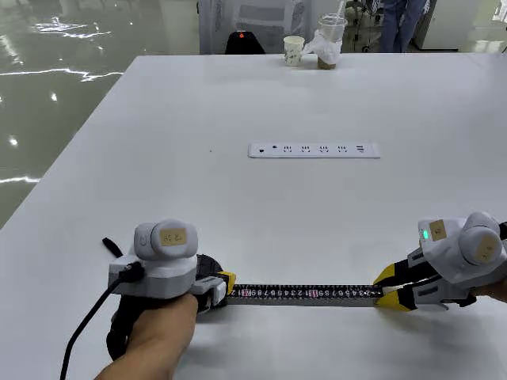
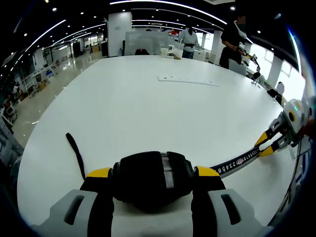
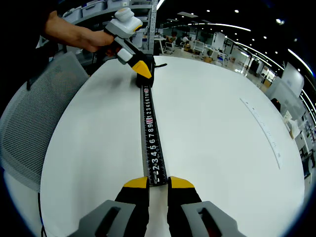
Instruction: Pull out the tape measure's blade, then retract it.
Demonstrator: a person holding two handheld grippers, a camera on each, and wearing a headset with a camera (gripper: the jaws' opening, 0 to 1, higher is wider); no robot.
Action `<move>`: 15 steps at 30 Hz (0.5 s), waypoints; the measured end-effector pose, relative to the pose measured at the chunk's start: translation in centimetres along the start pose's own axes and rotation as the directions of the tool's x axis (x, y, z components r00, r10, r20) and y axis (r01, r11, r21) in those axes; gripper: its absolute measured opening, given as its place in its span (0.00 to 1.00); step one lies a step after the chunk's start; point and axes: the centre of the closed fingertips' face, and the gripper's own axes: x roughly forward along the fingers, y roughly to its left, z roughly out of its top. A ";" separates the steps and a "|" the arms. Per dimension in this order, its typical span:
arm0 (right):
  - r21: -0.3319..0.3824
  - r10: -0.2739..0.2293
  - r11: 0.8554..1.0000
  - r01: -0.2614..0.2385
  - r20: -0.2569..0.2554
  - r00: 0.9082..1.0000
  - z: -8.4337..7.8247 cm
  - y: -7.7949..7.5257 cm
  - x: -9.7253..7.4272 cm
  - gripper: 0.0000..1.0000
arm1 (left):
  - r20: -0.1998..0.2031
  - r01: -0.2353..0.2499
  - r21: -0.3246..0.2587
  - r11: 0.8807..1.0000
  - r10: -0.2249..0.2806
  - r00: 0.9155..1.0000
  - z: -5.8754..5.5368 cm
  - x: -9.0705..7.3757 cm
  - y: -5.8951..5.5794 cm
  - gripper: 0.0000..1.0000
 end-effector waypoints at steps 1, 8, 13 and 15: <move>-0.002 0.001 1.000 -0.001 0.000 1.000 0.0 0.0 0.0 0.10 | -0.001 0.000 0.000 1.000 0.000 1.000 0.0 0.0 0.0 0.58; -0.005 0.003 1.000 -0.003 -0.002 1.000 0.0 0.0 0.0 0.10 | -0.001 0.005 -0.006 1.000 -0.005 1.000 0.0 0.0 0.0 0.58; -0.008 0.004 1.000 -0.004 -0.004 1.000 0.0 0.0 0.0 0.10 | 0.000 0.009 -0.011 1.000 -0.009 1.000 0.0 0.0 0.0 0.58; -0.010 0.005 1.000 -0.005 -0.005 1.000 0.1 0.0 0.0 0.10 | 0.000 0.011 -0.014 1.000 -0.011 1.000 0.0 0.0 0.0 0.58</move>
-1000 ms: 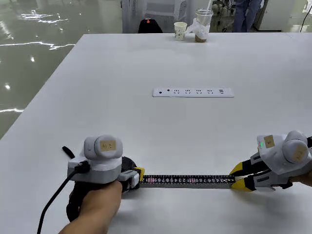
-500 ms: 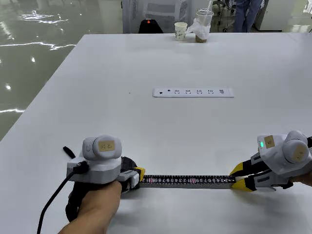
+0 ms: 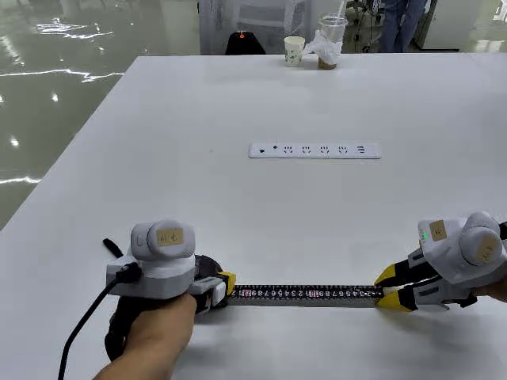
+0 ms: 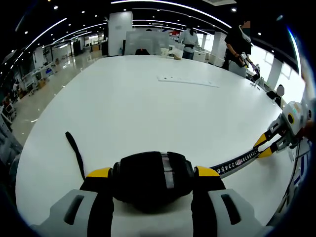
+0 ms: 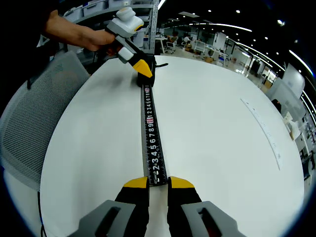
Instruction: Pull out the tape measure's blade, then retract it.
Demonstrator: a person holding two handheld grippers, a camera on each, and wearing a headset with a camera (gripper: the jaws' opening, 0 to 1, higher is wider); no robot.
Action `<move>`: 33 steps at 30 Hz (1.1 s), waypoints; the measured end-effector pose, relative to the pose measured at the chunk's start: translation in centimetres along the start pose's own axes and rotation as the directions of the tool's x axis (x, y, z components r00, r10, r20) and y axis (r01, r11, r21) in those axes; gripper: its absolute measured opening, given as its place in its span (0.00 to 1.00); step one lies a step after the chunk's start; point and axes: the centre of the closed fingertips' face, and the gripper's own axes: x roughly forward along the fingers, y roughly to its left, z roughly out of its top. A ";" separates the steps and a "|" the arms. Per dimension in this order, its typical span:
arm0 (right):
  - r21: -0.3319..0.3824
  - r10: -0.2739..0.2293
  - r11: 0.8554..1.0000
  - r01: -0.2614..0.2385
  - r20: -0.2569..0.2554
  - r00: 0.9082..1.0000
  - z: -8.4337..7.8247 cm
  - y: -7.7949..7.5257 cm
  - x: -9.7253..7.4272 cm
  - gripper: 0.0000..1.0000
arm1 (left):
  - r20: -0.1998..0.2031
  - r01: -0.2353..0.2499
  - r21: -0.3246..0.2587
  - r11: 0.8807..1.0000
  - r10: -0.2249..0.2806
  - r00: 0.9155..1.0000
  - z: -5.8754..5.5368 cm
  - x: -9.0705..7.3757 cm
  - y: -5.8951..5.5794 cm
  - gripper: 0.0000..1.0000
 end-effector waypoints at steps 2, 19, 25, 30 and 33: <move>0.000 0.001 1.000 -0.001 0.000 1.000 0.1 0.0 0.0 0.10 | 0.000 -0.001 0.002 1.000 0.001 1.000 0.0 0.0 0.0 0.58; -0.007 0.010 1.000 -0.010 0.004 1.000 0.5 -0.2 0.6 0.10 | 0.000 0.006 -0.002 1.000 -0.006 1.000 0.0 0.0 0.0 0.58; -0.011 0.014 1.000 -0.014 0.007 1.000 0.8 -0.2 0.9 0.10 | -0.001 0.007 -0.003 1.000 -0.007 1.000 0.0 0.0 0.0 0.58; -0.015 0.016 1.000 -0.015 0.012 1.000 1.2 -0.1 1.2 0.10 | 0.001 0.009 -0.005 1.000 -0.009 1.000 0.0 0.0 0.0 0.59; -0.015 0.016 1.000 -0.016 0.014 1.000 1.4 -0.1 1.3 0.10 | 0.001 0.011 -0.005 1.000 -0.011 1.000 -0.1 0.0 0.0 0.59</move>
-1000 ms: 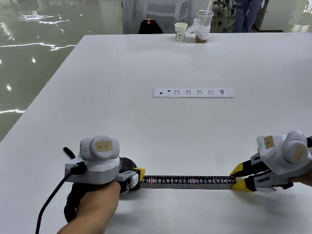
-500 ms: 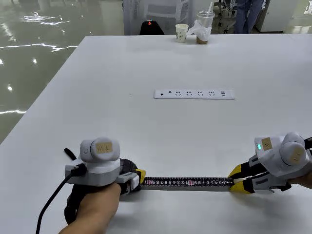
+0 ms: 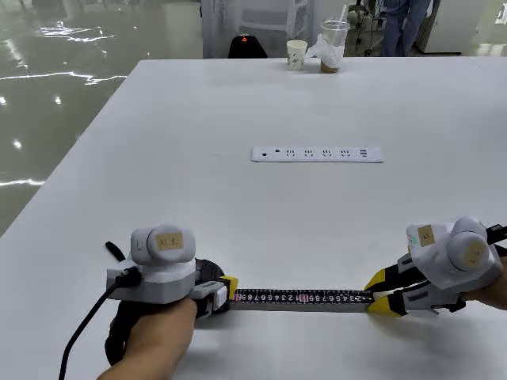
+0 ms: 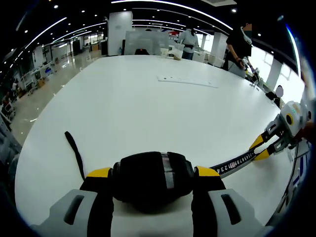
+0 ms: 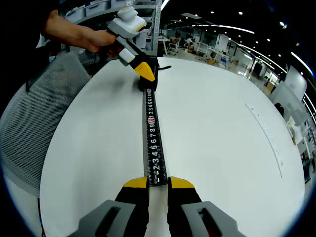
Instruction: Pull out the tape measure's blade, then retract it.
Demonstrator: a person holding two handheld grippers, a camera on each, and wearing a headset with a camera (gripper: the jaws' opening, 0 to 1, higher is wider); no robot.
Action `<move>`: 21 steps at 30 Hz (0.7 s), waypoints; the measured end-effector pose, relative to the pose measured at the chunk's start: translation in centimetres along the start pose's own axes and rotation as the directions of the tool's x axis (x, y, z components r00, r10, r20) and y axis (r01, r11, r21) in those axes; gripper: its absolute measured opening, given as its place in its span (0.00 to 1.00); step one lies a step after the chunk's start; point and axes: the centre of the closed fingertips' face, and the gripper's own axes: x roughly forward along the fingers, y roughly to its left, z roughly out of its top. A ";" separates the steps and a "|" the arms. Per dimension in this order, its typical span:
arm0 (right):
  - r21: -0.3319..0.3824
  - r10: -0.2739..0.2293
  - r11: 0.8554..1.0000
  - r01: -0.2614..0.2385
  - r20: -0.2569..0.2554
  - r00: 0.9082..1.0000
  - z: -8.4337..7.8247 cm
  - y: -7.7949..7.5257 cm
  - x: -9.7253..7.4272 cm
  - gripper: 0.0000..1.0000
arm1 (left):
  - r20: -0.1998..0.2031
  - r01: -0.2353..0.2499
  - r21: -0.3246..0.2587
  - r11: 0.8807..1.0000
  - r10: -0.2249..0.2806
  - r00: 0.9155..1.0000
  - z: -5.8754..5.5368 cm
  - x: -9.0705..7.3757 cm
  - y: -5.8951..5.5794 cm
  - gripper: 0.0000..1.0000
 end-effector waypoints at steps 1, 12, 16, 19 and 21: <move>0.000 0.000 1.000 0.000 0.001 1.000 0.1 0.0 0.0 0.10 | 0.000 0.001 0.001 1.000 -0.001 1.000 0.0 0.0 0.0 0.59; -0.003 0.003 1.000 -0.003 0.008 1.000 0.8 0.1 0.6 0.10 | 0.001 0.003 -0.002 1.000 -0.003 1.000 0.0 0.1 0.0 0.59; -0.002 0.003 1.000 -0.003 0.010 1.000 0.9 0.1 0.7 0.10 | 0.001 0.003 -0.002 1.000 -0.003 1.000 0.0 0.1 0.0 0.59; -0.001 0.004 1.000 -0.004 0.013 1.000 1.1 0.1 0.8 0.10 | 0.001 0.004 -0.001 1.000 -0.004 1.000 0.0 0.1 0.0 0.59; -0.002 0.005 1.000 -0.005 0.014 1.000 1.2 0.1 0.9 0.10 | 0.001 0.004 -0.002 1.000 -0.004 1.000 0.0 0.1 0.0 0.59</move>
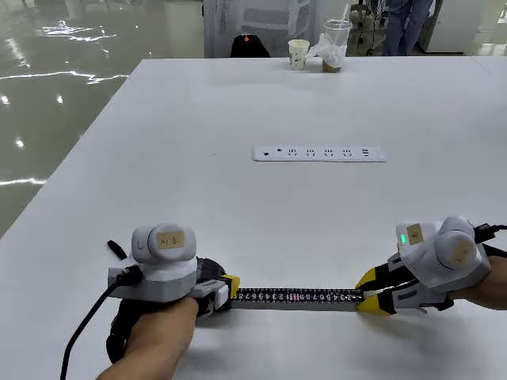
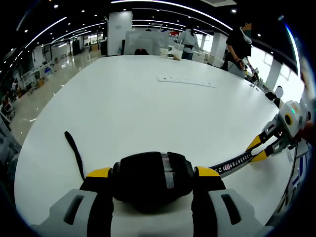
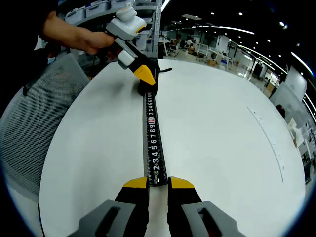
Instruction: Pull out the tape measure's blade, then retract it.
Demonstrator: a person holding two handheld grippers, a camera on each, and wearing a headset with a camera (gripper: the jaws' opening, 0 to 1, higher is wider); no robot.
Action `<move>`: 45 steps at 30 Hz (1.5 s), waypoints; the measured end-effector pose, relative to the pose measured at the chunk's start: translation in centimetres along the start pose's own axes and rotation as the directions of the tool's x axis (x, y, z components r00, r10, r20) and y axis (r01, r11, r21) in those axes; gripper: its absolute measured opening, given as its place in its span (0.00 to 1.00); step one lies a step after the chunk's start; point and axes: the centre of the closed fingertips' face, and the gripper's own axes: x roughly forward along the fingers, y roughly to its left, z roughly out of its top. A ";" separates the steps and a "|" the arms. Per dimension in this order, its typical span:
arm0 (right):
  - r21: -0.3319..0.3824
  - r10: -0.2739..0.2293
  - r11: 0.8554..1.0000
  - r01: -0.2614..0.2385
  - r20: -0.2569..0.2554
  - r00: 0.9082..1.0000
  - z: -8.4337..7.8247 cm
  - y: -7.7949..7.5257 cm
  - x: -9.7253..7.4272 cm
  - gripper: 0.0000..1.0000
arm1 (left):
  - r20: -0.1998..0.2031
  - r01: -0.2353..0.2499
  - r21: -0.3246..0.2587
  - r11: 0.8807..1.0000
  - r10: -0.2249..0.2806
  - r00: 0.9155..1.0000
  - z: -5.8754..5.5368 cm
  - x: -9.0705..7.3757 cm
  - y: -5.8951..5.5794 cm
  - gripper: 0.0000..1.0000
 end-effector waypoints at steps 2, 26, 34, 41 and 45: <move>0.001 0.001 1.000 -0.001 0.002 1.000 0.1 0.0 0.1 0.10 | 0.000 0.000 0.001 1.000 0.000 1.000 0.0 0.0 0.0 0.59; -0.004 0.007 1.000 -0.007 0.015 1.000 1.5 0.1 1.2 0.10 | 0.000 0.004 -0.002 1.000 -0.004 1.000 0.0 -0.1 0.0 0.59; -0.003 0.009 1.000 -0.009 0.020 1.000 1.9 0.1 1.6 0.10 | -0.001 0.004 -0.002 1.000 -0.004 1.000 0.0 0.0 0.0 0.59; -0.006 0.012 1.000 -0.012 0.026 1.000 2.5 0.2 2.0 0.10 | -0.001 0.006 -0.004 1.000 -0.006 1.000 0.0 0.0 0.0 0.59; -0.007 0.013 1.000 -0.013 0.029 0.999 2.8 0.2 2.3 0.10 | -0.002 0.007 -0.005 1.000 -0.007 1.000 0.0 0.0 0.0 0.59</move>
